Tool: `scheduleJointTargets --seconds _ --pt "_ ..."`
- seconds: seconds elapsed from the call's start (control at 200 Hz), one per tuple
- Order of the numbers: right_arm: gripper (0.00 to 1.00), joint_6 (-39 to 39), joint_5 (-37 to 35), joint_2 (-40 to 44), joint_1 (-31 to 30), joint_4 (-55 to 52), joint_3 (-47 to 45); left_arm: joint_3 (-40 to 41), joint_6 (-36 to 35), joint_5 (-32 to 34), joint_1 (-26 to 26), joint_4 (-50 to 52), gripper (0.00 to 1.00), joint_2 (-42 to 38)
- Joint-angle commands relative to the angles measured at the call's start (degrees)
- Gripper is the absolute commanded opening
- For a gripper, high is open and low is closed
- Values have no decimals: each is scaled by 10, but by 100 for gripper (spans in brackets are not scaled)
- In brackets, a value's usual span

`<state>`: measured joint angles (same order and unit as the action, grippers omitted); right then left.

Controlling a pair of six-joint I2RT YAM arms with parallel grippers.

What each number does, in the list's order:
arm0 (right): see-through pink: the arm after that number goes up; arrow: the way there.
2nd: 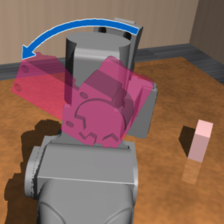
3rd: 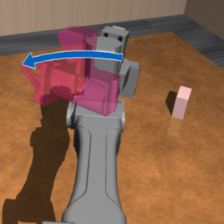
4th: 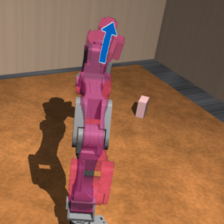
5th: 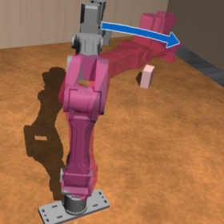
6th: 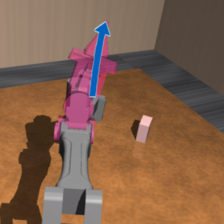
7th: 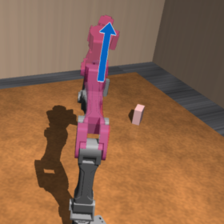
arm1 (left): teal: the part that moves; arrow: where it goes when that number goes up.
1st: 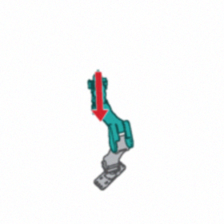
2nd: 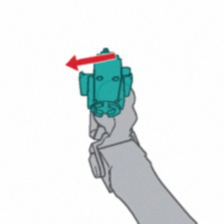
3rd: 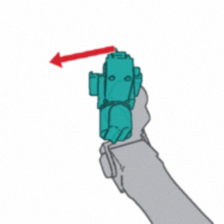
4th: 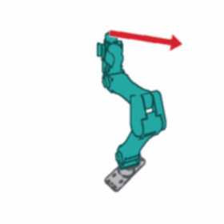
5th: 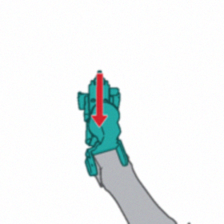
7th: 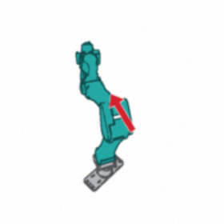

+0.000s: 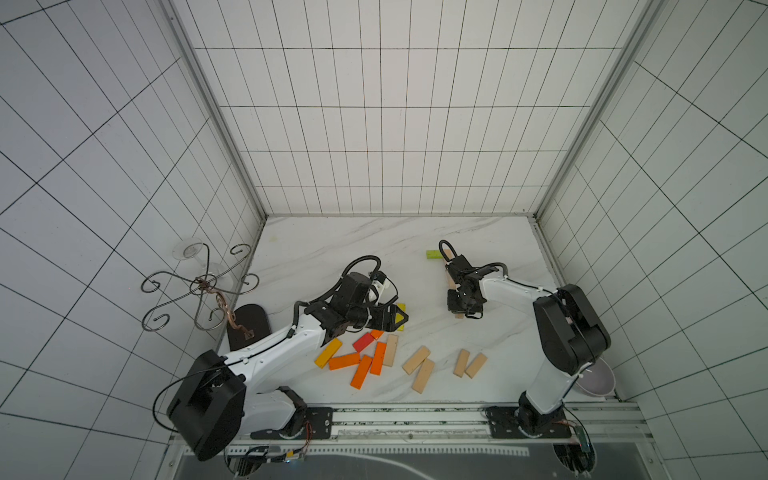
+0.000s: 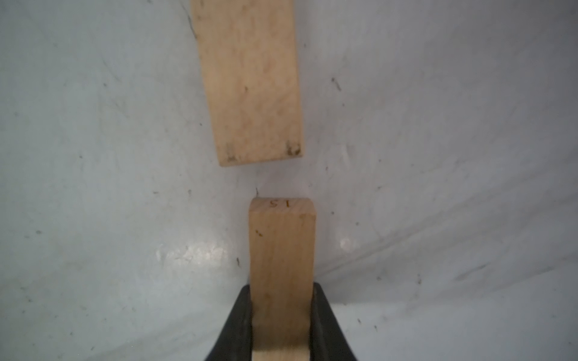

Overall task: Assemble a giraffe with building blocks
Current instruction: Assemble the building block at the center of the board.

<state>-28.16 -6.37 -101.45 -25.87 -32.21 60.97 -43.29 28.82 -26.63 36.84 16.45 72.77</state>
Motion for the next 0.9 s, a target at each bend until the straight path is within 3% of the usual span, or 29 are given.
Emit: scheduleJointTargets --seconds 0.0,0.895 --pt "14 14 7 -38 8 -11 26 -20 -9 -9 -3 -16 79 12" --pt "25 50 21 -60 18 -18 38 -22 -10 3 -2 -6 79 7"
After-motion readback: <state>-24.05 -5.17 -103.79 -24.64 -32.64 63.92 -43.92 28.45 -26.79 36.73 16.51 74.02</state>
